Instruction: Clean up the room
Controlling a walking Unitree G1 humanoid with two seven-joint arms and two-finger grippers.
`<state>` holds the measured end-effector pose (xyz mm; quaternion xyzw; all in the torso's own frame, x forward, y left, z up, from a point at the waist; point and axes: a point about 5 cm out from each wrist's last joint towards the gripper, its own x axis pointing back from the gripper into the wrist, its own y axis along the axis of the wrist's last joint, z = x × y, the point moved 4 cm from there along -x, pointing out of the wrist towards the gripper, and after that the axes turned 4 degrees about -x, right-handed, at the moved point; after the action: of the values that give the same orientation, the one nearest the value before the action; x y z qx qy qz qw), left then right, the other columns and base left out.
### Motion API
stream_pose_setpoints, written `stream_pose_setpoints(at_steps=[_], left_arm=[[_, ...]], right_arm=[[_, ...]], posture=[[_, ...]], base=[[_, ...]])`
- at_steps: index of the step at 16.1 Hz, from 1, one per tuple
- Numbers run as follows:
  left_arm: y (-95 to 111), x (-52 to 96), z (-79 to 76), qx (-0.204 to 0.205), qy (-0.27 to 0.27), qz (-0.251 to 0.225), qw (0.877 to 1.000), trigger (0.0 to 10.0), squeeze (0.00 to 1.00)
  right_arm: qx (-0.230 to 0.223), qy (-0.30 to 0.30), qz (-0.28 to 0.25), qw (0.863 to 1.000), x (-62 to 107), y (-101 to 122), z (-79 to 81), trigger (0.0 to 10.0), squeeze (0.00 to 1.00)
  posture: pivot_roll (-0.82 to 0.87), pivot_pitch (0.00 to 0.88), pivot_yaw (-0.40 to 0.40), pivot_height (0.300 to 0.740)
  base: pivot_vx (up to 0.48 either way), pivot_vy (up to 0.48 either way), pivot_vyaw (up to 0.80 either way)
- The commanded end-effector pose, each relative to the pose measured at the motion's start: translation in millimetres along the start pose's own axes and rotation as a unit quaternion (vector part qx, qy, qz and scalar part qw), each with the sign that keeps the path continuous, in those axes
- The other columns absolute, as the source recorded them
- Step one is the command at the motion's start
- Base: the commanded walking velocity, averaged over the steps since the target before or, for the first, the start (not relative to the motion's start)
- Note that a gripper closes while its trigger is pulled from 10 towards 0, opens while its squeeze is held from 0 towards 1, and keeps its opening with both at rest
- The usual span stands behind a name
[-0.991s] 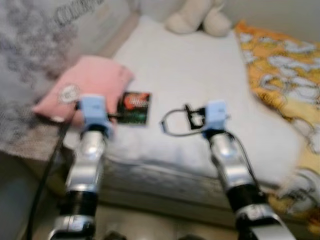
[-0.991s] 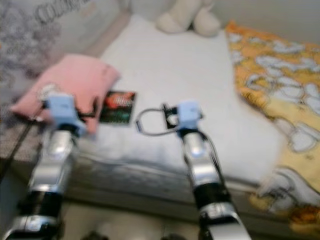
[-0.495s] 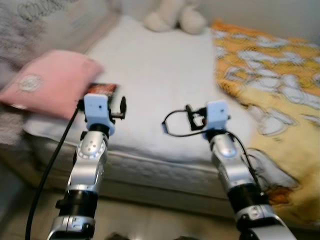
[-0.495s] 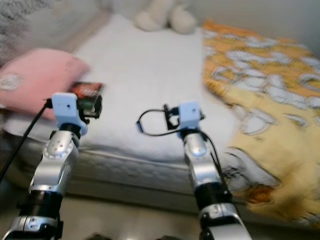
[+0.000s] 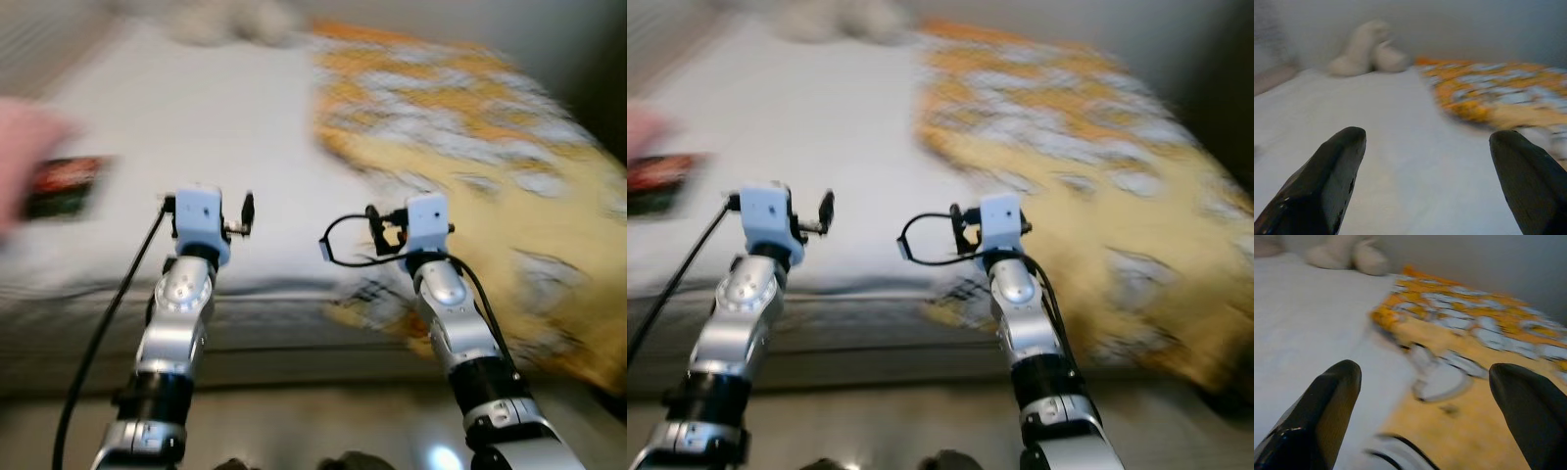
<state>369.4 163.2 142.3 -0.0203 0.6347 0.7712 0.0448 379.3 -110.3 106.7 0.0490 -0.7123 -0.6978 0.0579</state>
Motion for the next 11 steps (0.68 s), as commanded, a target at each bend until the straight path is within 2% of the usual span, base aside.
stream_pose_setpoints(at_steps=[1,3,6,9,11], left_arm=[[-2.2,-0.6,3.6,-0.005,-0.001,0.007,1.0,10.0,0.0],[-2.4,-2.7,2.9,-0.009,-0.004,0.009,1.0,10.0,0.0],[-4.2,-5.0,4.2,-0.022,0.002,0.014,1.0,10.0,0.0],[-4.6,-6.2,6.5,-0.021,0.007,0.016,1.0,10.0,0.0],[-5.0,-7.8,10.5,-0.025,0.016,0.017,0.999,10.0,0.0]], right_arm=[[-0.004,0.012,-0.004,1.0,-1.5,3.5,8.4,10.0,0.0],[-0.013,0.016,0.004,1.0,-1.6,1.9,10.3,10.0,0.0],[-0.011,0.02,0.003,1.0,-1.1,1.2,12.9,10.0,0.0],[-0.01,0.02,-0.002,1.0,-1.6,1.9,14.3,10.0,0.0],[-0.007,0.025,-0.004,1.0,-3.0,3.8,17.4,10.0,0.0]], posture=[[-0.06,0.041,-0.045,0.74],[-0.06,0.043,-0.042,0.74],[-0.06,0.043,-0.041,0.74],[-0.05,0.04,-0.041,0.74],[-0.05,0.034,-0.043,0.74]], base=[[0.0,0.48,-0.78],[0.0,0.48,-0.78],[0.0,0.0,-0.77],[0.0,0.0,0.0],[0.441,0.0,0.0]])
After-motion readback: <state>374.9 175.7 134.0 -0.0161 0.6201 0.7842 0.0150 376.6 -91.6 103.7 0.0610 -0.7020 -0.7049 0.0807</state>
